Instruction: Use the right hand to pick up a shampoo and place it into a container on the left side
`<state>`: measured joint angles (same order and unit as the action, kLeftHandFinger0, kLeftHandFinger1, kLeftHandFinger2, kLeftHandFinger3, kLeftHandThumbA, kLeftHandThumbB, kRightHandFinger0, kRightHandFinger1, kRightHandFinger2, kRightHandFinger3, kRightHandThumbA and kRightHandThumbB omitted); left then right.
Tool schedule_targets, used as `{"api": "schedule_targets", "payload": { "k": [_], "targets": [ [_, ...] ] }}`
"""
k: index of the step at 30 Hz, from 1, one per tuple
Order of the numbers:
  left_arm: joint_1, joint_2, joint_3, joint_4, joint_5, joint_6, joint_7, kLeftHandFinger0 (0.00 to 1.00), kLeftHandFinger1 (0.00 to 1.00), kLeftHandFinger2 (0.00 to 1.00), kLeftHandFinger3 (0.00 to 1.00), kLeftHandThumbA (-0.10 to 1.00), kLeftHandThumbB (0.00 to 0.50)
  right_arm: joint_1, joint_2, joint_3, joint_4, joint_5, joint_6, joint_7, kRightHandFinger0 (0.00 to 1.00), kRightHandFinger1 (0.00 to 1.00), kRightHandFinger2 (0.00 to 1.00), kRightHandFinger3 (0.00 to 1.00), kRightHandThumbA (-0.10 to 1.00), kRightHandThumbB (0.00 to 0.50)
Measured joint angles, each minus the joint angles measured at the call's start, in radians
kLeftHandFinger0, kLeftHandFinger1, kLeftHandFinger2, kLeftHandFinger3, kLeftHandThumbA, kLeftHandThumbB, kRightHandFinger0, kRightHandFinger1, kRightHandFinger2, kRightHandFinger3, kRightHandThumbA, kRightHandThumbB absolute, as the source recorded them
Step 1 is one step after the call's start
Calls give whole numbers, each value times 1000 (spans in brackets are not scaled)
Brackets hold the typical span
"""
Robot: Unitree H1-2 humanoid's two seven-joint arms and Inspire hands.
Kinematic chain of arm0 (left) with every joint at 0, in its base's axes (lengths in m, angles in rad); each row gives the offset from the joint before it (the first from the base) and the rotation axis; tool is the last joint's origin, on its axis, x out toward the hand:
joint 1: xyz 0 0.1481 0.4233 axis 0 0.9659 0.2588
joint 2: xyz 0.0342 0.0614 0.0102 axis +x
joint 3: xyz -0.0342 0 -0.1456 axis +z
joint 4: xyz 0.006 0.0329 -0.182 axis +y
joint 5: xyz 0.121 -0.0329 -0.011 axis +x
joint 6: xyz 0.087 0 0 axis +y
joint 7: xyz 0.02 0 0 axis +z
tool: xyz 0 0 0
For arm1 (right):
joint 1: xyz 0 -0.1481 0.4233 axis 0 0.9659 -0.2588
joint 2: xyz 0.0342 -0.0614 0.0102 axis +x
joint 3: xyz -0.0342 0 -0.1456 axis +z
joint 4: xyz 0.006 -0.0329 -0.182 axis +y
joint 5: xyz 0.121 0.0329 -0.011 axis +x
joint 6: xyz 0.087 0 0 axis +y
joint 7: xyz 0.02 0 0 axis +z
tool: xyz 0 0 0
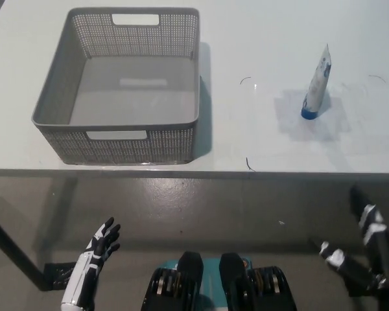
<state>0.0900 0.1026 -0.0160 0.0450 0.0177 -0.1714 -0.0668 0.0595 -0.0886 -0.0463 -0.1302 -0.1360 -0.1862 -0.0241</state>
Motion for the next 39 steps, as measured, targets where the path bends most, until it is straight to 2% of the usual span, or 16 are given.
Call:
{"api": "schedule_targets", "payload": {
  "k": [3,4,8,12,15,19,20,23,26,31,39],
  "targets": [
    [22,0,0,-4,0,-5,-2,1000,1000,1000,1000,1000,186,-65,-6,-31,-27,-63,7,-35,1000,1000,1000,1000,870,396],
    [35,-1,0,-6,0,-9,-2,1000,1000,1000,1000,1000,184,-89,-7,-38,-30,-75,15,-40,1000,1000,1000,1000,793,379],
    [79,-7,-1,-7,0,-19,-6,1000,1000,1000,1000,1000,177,-180,-12,-66,-26,-95,46,-59,1000,1000,1000,1000,734,372],
    [88,-6,-1,-7,0,-27,-7,1000,1000,1000,1000,1000,184,-290,-18,-84,29,-107,79,-72,1000,1000,1000,1000,704,375],
    [86,-7,-1,-7,-4,-31,-10,1000,1000,1000,1000,1000,186,-386,-20,-92,98,-111,105,-81,1000,1000,1000,1000,719,365],
    [86,-7,-1,-7,-12,-31,-15,1000,1000,1000,1000,1000,177,-483,-25,-95,201,-114,132,-87,1000,1000,1000,1000,761,378],
    [85,-7,-1,-7,-15,-31,-16,1000,1000,1000,1000,1000,168,-508,-28,-95,237,-114,135,-89,1000,1000,1000,1000,717,377],
    [83,-7,-1,-7,-22,-31,-19,1000,1000,1000,1000,1000,163,-580,-36,-95,366,-115,143,-100,1000,1000,1000,1000,700,369],
    [83,-7,-1,-7,-30,-31,-22,1000,1000,1000,1000,1000,160,-633,-35,-99,483,-105,147,-106,1000,1000,1000,1000,629,357],
    [84,-7,-1,-7,-38,-31,-30,1000,1000,1000,1000,1000,144,-715,-28,-129,662,-52,149,-106,1000,1000,1000,1000,651,346],
    [85,-7,-2,-7,-42,-31,-32,1000,1000,1000,1000,1000,158,-848,-29,-141,928,-9,144,-129,1000,1000,1000,1000,641,360]
  ]
}}
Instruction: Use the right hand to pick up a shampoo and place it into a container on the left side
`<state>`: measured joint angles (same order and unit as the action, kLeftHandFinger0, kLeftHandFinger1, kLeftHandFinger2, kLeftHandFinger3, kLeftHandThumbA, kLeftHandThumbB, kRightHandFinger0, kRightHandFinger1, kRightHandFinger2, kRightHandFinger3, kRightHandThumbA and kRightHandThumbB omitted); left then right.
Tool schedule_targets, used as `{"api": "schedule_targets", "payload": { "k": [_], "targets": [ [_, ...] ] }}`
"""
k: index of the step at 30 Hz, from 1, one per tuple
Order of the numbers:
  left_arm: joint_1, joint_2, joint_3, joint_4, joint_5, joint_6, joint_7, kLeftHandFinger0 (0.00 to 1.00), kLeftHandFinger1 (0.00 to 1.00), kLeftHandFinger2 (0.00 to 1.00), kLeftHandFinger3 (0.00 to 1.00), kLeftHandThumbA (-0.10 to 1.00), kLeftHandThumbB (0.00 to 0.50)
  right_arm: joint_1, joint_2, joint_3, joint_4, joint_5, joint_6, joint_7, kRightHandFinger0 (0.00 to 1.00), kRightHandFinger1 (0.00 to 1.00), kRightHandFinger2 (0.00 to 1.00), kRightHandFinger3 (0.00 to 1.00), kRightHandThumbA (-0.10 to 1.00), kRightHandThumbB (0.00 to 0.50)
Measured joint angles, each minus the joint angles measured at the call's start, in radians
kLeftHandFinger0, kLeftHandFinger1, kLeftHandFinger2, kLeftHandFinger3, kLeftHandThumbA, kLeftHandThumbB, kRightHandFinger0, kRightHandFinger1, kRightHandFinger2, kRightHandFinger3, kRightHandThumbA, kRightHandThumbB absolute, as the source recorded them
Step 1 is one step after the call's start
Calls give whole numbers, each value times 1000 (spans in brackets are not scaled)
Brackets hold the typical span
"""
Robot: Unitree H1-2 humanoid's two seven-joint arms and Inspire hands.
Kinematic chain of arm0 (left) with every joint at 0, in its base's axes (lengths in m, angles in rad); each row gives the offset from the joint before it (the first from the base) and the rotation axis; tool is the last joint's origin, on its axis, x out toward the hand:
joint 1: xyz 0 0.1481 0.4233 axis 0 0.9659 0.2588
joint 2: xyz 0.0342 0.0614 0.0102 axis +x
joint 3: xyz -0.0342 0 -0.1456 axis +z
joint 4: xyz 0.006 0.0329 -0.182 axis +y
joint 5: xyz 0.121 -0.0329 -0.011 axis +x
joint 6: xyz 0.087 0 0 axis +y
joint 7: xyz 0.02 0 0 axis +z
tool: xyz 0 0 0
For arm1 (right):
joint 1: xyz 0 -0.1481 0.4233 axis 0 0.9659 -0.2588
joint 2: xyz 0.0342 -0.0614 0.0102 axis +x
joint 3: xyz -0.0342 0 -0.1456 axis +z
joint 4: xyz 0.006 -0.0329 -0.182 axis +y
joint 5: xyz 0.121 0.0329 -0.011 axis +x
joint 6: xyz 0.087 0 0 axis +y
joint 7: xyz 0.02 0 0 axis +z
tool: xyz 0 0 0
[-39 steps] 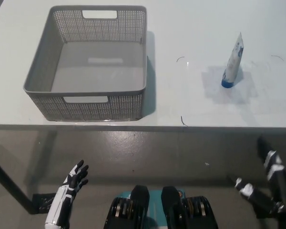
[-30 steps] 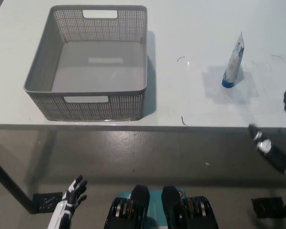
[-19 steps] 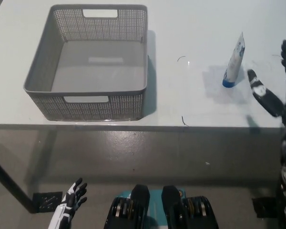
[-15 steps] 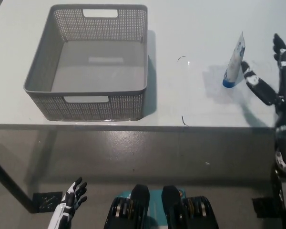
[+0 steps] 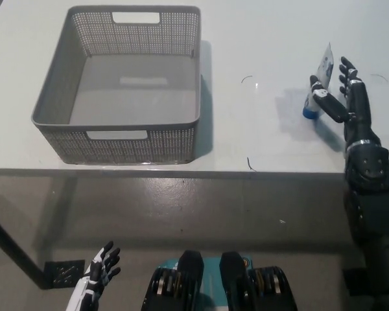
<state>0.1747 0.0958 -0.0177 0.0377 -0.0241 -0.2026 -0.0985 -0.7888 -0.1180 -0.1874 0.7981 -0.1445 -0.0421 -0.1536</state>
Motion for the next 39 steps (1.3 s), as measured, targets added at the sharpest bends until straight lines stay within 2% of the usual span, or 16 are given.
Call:
{"api": "schedule_targets", "payload": {
  "k": [11,14,19,21,23,25,26,27,28,29,30,31,32,33,34,39],
  "targets": [
    [-7,3,0,0,-11,0,-1,1000,1000,1000,1000,1000,146,-76,-22,18,215,12,-42,-43,1000,1000,1000,1000,655,372],
    [-12,4,-1,0,-14,0,-4,1000,1000,1000,1000,1000,145,-94,-23,28,260,14,-53,-49,1000,1000,1000,1000,649,401],
    [-11,4,-6,0,-23,3,-8,1000,1000,1000,1000,1000,145,-144,-25,30,378,25,-69,-58,1000,1000,1000,1000,576,436],
    [-12,5,-8,0,-24,3,-11,1000,1000,1000,1000,1000,151,-161,-27,28,413,32,-81,-59,1000,1000,1000,1000,538,420],
    [-14,5,-11,1,-26,2,-15,1000,1000,1000,1000,1000,129,-187,-34,23,461,48,-93,-56,1000,1000,1000,1000,533,447],
    [-15,5,-14,1,-28,2,-17,1000,1000,1000,1000,1000,117,-201,-40,21,488,59,-102,-52,1000,1000,1000,1000,505,449],
    [-15,5,-16,1,-27,2,-18,1000,1000,1000,1000,1000,117,-207,-42,21,498,64,-104,-52,783,743,721,1000,412,403],
    [-15,5,-19,1,-27,2,-19,1000,1000,1000,1000,1000,123,-212,-45,23,507,66,-106,-54,508,512,548,697,320,374],
    [-16,5,-21,1,-27,2,-20,1000,1000,1000,1000,1000,124,-216,-46,24,513,66,-106,-59,441,507,581,668,277,367],
    [-16,5,-23,2,-27,2,-20,1000,1000,1000,1000,1000,130,-219,-46,25,518,67,-106,-65,54,174,309,314,-63,248],
    [-16,5,-24,2,-27,2,-21,1000,1000,1000,1000,1000,131,-223,-46,27,523,67,-107,-75,2,59,298,219,-99,218],
    [-16,5,-25,3,-27,2,-22,1000,1000,1000,1000,1000,132,-228,-46,31,530,66,-108,-97,0,45,358,256,-100,185],
    [-17,5,-25,3,-28,2,-22,1000,1000,1000,1000,1000,131,-230,-46,34,534,66,-110,-113,0,66,420,319,-100,178],
    [-18,5,-25,3,-28,2,-22,1000,1000,1000,1000,1000,120,-232,-45,36,536,66,-113,-122,0,89,505,434,-100,173],
    [-20,5,-25,3,-27,2,-22,1000,1000,1000,1000,1000,101,-232,-45,39,538,66,-116,-133,0,84,514,459,-100,173],
    [-25,6,-25,3,-27,2,-22,1000,1000,1000,1000,1000,86,-232,-45,47,537,66,-134,-159,0,137,600,580,-100,136]
  ]
}}
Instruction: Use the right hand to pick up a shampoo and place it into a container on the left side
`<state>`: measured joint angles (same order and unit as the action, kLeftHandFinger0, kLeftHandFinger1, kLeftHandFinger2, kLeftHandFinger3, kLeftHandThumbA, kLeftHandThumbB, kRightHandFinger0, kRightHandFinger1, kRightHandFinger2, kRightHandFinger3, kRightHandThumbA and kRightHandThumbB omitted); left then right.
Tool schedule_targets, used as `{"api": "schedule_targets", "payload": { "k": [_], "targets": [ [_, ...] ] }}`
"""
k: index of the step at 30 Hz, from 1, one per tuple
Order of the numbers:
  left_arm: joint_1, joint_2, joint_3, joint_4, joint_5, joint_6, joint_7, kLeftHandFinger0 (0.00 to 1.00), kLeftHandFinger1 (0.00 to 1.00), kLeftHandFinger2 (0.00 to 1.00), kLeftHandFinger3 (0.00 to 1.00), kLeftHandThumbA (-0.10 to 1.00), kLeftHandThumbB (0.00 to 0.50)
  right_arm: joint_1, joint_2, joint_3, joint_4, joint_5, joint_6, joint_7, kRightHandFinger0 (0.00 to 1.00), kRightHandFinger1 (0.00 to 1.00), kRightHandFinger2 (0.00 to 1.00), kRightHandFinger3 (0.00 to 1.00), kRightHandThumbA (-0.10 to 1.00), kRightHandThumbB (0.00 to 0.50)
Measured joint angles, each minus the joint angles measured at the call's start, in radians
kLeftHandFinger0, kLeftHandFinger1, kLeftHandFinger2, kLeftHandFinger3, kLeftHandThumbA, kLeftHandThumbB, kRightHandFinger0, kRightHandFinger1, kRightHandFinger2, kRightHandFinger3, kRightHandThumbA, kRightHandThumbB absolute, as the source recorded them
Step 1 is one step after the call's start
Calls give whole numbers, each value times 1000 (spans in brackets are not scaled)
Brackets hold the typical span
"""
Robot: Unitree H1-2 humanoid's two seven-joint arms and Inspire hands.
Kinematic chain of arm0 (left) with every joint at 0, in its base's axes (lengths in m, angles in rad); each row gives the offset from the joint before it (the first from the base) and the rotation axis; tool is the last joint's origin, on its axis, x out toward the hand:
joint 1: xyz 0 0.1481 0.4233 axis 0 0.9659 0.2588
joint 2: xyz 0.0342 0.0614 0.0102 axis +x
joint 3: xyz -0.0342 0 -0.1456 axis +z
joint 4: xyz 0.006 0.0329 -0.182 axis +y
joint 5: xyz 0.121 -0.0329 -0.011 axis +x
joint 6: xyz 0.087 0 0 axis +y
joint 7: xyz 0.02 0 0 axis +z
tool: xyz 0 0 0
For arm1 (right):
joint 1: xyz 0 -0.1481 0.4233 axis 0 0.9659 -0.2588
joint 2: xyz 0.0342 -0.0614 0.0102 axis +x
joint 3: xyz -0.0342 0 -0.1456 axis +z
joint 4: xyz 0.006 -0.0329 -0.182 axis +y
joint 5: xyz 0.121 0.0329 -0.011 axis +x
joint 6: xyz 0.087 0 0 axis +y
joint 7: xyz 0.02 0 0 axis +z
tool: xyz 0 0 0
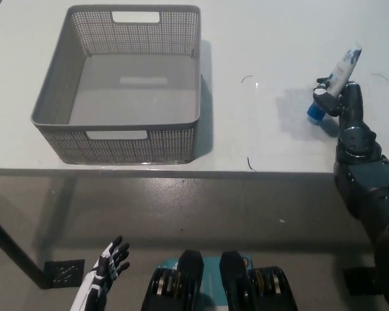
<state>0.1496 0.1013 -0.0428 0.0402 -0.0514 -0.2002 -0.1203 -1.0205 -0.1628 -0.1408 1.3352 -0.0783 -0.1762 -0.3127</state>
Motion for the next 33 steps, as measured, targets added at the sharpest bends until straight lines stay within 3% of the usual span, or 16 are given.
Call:
{"api": "schedule_targets", "payload": {
  "k": [5,8,12,14,16,19,24,26,28,32,33],
  "targets": [
    [-3,0,0,4,2,0,0,1000,1000,1000,1000,1000,72,0,0,1,-4,1,-13,-20,0,190,653,656,-100,120],
    [-4,0,0,7,4,0,0,1000,1000,1000,1000,1000,63,0,2,-4,-16,12,-21,-29,0,242,677,667,-100,152],
    [-5,0,0,10,5,0,0,1000,1000,1000,1000,1000,63,-2,10,-5,-47,23,-39,-37,0,216,647,652,-100,141],
    [-6,0,0,12,5,0,0,1000,1000,1000,1000,1000,65,-4,21,-4,-84,24,-43,-39,0,266,681,664,-100,120],
    [-6,0,0,16,6,0,0,1000,1000,1000,1000,1000,74,-4,42,-1,-160,24,-43,-37,0,274,690,662,-100,107],
    [-10,0,-2,20,8,0,0,1000,1000,1000,1000,1000,67,-10,76,3,-269,28,-41,-29,0,283,679,663,-100,149],
    [-14,0,-2,23,11,0,0,1000,1000,1000,1000,1000,70,-27,144,39,-440,20,3,-30,0,263,618,648,-100,168],
    [-17,0,-4,23,12,0,0,1000,1000,1000,1000,1000,70,-39,174,54,-477,17,24,-31,0,263,618,645,-100,167],
    [-20,0,-6,24,12,0,0,1000,1000,1000,1000,1000,75,-50,196,70,-491,13,37,-31,0,268,634,632,-100,123],
    [-25,2,-9,31,15,0,0,1000,1000,1000,1000,1000,86,-70,243,110,-497,4,55,-32,0,285,653,639,-100,134],
    [-26,3,-11,34,18,0,0,1000,1000,1000,1000,1000,83,-80,263,119,-494,0,62,-32,113,282,628,648,-100,128]
  ]
}}
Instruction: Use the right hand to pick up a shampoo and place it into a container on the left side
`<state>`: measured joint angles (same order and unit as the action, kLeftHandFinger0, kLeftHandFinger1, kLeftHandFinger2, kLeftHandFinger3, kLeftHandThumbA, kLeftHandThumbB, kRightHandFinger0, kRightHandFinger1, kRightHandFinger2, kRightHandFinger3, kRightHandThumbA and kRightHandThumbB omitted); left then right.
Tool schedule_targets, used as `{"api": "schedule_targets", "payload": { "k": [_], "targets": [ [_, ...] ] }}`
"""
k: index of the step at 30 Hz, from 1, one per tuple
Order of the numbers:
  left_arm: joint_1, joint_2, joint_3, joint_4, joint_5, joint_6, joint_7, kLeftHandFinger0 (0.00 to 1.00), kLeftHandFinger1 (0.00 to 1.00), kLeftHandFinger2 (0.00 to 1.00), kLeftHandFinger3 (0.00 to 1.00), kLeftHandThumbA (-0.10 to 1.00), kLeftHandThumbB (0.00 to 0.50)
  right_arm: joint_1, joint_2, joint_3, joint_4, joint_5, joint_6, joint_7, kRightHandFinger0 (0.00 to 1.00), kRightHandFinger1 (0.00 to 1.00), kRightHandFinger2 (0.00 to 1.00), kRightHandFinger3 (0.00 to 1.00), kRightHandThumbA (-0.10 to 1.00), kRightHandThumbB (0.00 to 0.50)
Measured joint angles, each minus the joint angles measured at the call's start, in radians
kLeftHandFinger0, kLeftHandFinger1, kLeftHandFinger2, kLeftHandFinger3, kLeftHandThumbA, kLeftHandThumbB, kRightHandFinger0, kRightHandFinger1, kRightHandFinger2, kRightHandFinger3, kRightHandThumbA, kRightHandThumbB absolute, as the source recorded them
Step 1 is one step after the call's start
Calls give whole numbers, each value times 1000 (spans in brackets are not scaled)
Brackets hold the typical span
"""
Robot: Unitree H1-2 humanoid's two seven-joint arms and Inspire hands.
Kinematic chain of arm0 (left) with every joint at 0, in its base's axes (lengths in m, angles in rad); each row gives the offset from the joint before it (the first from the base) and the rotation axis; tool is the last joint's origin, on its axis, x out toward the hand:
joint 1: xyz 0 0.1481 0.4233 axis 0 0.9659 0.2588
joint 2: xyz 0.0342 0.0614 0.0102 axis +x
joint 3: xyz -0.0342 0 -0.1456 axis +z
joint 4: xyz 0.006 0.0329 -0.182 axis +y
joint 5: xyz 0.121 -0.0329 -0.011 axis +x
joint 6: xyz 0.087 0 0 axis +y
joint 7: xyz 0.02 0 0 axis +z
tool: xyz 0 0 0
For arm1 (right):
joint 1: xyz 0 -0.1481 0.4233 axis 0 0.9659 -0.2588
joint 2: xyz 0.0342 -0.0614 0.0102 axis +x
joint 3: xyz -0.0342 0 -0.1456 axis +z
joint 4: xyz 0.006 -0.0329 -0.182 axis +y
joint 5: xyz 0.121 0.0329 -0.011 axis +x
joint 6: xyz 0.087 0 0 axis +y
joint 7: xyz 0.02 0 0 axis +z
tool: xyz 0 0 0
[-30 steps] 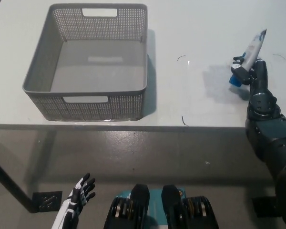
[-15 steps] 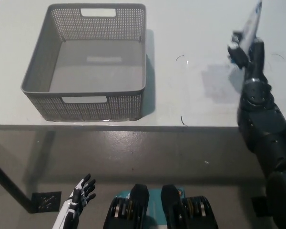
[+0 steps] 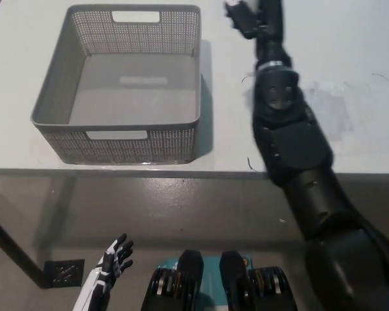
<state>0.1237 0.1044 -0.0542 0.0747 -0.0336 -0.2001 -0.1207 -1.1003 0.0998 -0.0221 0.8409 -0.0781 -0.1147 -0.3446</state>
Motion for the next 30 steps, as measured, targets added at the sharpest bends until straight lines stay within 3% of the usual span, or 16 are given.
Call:
{"api": "schedule_targets", "payload": {
  "k": [1,3,4,8,11,17,19,21,24,25,26,27,28,29,30],
  "targets": [
    [-1,1,-1,2,2,0,0,1000,1000,1000,1000,1000,77,-7,13,8,4,-3,3,-1,29,206,532,626,-100,125],
    [-4,2,-5,6,8,0,0,1000,1000,1000,1000,999,76,-23,34,22,16,-8,7,-2,0,109,458,609,-100,132],
    [-6,2,-7,8,11,-1,0,1000,1000,1000,1000,990,83,-33,45,31,24,-12,10,-3,0,103,511,646,-100,130],
    [-13,2,-14,26,18,-1,0,1000,1000,1000,1000,971,113,-57,96,54,48,-23,15,-7,0,151,620,697,-100,120],
    [-20,4,-22,29,25,-1,0,1000,1000,1000,1000,986,126,-76,127,71,100,-30,12,-17,0,151,634,662,-100,130],
    [-35,10,-41,29,35,0,-2,1000,1000,1000,1000,1000,139,-69,149,88,198,-41,-7,-42,13,364,832,748,-100,143],
    [-39,13,-48,30,39,0,-2,1000,1000,1000,1000,1000,141,-68,148,88,220,-45,-15,-50,32,400,829,723,-100,160],
    [-42,14,-54,30,45,1,-2,1000,1000,1000,1000,1000,131,-68,147,88,239,-48,-18,-56,5,380,775,637,-100,170],
    [-49,14,-59,30,50,3,-3,1000,1000,1000,1000,993,114,-67,143,89,265,-50,-24,-59,101,401,661,506,-98,191],
    [-51,14,-59,30,52,4,-3,1000,1000,1000,1000,987,116,-66,142,89,270,-50,-24,-59,102,383,581,445,-98,193],
    [-55,15,-60,30,54,4,-3,1000,1000,1000,1000,998,121,-65,138,91,274,-51,-25,-58,152,349,528,518,14,199],
    [-56,15,-60,30,55,4,-3,1000,1000,1000,1000,1000,122,-65,137,93,276,-52,-25,-58,140,265,414,493,58,201],
    [-62,16,-61,30,57,5,-4,1000,1000,1000,1000,1000,116,-63,130,97,281,-53,-27,-56,222,334,496,570,110,216],
    [-64,16,-62,30,59,6,-4,1000,1000,1000,1000,979,107,-62,126,98,283,-53,-27,-54,380,479,613,715,193,253],
    [-66,17,-63,30,60,6,-5,1000,1000,1000,1000,974,107,-61,120,99,284,-53,-27,-49,410,497,621,743,213,255]
  ]
}}
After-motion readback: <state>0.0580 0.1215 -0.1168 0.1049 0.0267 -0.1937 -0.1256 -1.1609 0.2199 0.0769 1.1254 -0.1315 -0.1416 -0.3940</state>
